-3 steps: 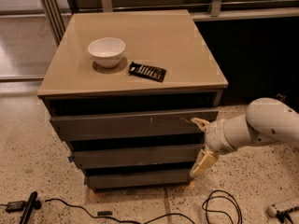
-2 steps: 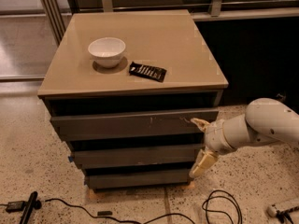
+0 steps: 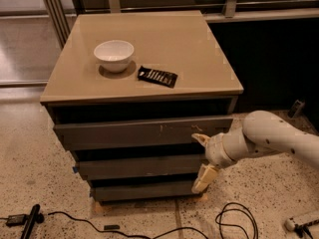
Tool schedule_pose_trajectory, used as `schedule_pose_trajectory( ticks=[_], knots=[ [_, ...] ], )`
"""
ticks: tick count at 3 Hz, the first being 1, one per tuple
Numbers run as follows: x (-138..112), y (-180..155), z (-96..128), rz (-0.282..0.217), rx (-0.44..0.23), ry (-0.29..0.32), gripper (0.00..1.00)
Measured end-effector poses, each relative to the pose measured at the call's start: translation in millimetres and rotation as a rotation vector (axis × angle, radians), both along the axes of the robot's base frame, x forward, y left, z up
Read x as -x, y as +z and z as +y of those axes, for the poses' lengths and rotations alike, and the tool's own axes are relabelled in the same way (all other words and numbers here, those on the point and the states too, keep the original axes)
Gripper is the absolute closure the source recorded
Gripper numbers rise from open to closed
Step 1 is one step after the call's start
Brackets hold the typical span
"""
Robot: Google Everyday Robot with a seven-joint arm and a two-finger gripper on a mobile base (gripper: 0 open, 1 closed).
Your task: Open middle drawer
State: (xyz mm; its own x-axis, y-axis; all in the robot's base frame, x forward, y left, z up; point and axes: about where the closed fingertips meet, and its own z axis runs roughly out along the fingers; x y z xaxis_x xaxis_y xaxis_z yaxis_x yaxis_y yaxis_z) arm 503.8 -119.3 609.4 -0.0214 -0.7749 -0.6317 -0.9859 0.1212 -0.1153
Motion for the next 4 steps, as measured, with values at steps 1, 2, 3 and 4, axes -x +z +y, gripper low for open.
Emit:
schedule_pose_trajectory(
  ticks=[1,2,3,4],
  knots=[
    [-4.8,-28.6,6.8,0.029,0.001,0.004,0.0],
    [-7.4,-57.2,9.9,0.038,0.018,0.002,0.0],
    [-14.8,-100.5,8.0,0.047,0.04,-0.019,0.0],
    [-25.2,-124.7,2.4,0.052,0.049,-0.057,0.0]
  ],
)
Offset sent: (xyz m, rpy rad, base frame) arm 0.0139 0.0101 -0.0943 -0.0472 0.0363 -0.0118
